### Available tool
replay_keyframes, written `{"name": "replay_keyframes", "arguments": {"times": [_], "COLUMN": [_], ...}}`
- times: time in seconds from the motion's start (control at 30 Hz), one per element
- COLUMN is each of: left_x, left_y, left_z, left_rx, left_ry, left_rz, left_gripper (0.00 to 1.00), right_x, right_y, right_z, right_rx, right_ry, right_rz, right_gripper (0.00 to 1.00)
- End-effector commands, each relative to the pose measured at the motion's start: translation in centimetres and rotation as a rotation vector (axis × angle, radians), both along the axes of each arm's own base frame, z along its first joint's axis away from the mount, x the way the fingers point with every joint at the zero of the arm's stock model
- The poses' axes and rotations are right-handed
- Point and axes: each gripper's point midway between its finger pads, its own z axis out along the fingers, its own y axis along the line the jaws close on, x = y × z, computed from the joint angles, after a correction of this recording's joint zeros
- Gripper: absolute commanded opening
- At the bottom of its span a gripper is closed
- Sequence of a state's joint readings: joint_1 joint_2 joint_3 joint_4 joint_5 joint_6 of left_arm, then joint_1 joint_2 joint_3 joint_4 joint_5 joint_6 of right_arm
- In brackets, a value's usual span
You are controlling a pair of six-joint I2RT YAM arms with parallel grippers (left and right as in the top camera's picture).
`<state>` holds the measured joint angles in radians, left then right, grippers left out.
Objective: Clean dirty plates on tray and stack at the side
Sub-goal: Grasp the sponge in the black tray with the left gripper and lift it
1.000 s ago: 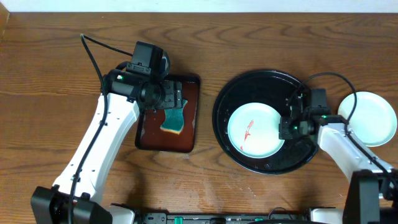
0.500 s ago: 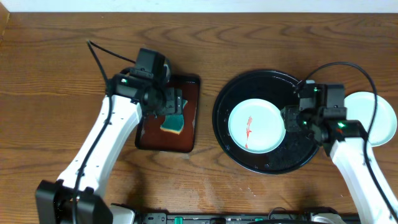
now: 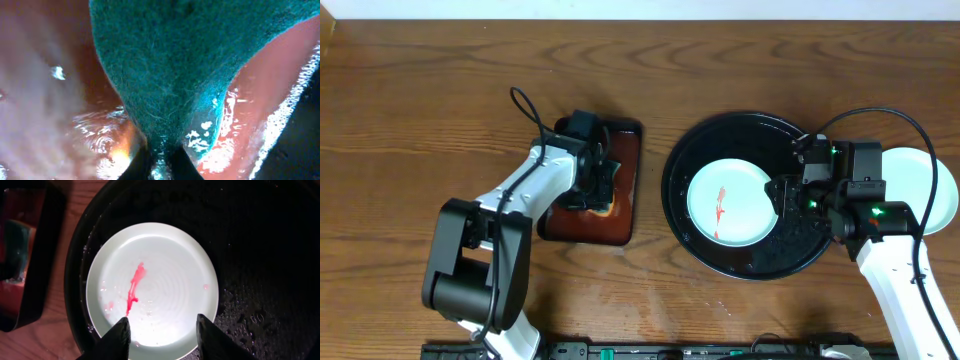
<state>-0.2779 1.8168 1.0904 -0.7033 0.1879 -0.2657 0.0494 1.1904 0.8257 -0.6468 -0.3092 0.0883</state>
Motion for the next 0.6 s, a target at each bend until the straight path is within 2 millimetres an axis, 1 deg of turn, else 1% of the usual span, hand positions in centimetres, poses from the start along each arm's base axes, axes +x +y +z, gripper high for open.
{"name": "replay_keyframes", "arguments": {"times": [0.0, 0.1, 0.2, 0.23, 0.27, 0.3, 0.37, 0.43, 0.47, 0.57], "left_x": [-0.8, 0.1, 1.5, 1.7, 2.1, 2.5, 3.1, 3.7, 3.9, 4.1], "left_y": [0.3, 0.2, -0.3, -0.3, -0.4, -0.5, -0.7, -0.8, -0.8, -0.8], "left_z": [-0.2, 2.3, 5.9, 6.5, 7.2, 7.7, 8.0, 7.4, 6.9, 4.6], "left_rx": [0.020, 0.010, -0.012, -0.018, -0.027, -0.032, -0.038, -0.037, -0.033, -0.025], "left_ry": [0.052, 0.016, -0.061, -0.081, -0.114, -0.140, -0.179, -0.199, -0.203, -0.184], "left_rz": [0.004, 0.007, 0.007, 0.006, 0.000, -0.011, -0.040, -0.060, -0.058, -0.058], "left_gripper": [0.07, 0.08, 0.37, 0.45, 0.50, 0.50, 0.52, 0.52, 0.52, 0.51], "right_x": [0.2, 0.2, 0.1, 0.1, 0.1, 0.0, -0.1, -0.3, -0.4, -0.8], "right_y": [0.4, 0.4, 0.4, 0.3, 0.3, 0.3, 0.3, 0.3, 0.3, 0.2], "right_z": [0.3, 0.3, 0.3, 0.2, 0.2, 0.2, 0.0, -0.2, -0.4, -1.5], "right_rx": [0.021, 0.020, 0.017, 0.015, 0.014, 0.014, 0.013, 0.012, 0.012, 0.010], "right_ry": [0.000, 0.000, 0.004, 0.005, 0.008, 0.010, 0.016, 0.029, 0.038, 0.080], "right_rz": [0.004, 0.004, 0.001, 0.001, 0.000, 0.000, 0.000, -0.001, -0.001, -0.001], "right_gripper": [0.39, 0.38, 0.38, 0.38, 0.38, 0.38, 0.38, 0.39, 0.39, 0.40]}}
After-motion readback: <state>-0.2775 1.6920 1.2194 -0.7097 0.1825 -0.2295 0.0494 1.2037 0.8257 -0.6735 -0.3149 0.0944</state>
